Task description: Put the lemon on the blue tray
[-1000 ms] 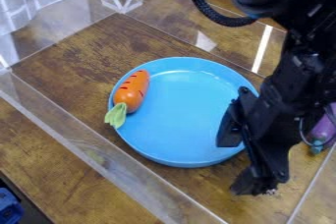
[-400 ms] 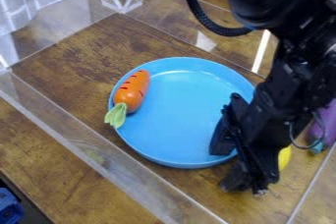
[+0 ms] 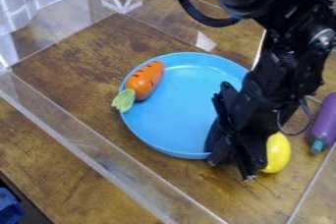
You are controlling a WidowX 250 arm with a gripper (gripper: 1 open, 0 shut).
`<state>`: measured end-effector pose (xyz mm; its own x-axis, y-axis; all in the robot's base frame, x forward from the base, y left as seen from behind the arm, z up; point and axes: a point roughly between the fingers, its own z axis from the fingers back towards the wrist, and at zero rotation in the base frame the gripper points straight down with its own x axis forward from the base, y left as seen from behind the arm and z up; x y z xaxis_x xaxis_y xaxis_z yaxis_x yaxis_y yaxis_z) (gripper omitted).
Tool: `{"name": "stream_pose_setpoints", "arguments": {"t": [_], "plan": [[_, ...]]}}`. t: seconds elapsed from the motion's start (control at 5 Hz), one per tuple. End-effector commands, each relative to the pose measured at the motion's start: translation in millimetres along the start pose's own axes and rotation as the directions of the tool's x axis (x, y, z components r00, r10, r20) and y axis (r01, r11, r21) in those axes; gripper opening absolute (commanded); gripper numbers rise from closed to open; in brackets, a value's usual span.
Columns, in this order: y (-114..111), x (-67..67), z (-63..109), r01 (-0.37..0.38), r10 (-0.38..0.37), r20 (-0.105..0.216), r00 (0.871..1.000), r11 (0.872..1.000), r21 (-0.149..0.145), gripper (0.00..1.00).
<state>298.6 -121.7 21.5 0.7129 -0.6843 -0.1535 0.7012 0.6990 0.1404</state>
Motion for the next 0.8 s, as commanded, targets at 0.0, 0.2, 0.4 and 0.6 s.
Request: {"name": "stream_pose_setpoints", "arguments": {"t": [0.0,0.2,0.4,0.6], "plan": [[-2,-5.1,4.8,0.014,-0.014,0.025,1.000,1.000,0.003,0.00],[-8,-10.7,2.5,0.008,-0.008,0.021,1.000,1.000,0.001,0.00],[-2,-5.9,3.2,0.038,-0.038,0.022,0.999,0.999,0.005,0.00],[4,-0.8,3.9,0.067,-0.067,0.023,0.997,0.998,0.008,0.00]]}}
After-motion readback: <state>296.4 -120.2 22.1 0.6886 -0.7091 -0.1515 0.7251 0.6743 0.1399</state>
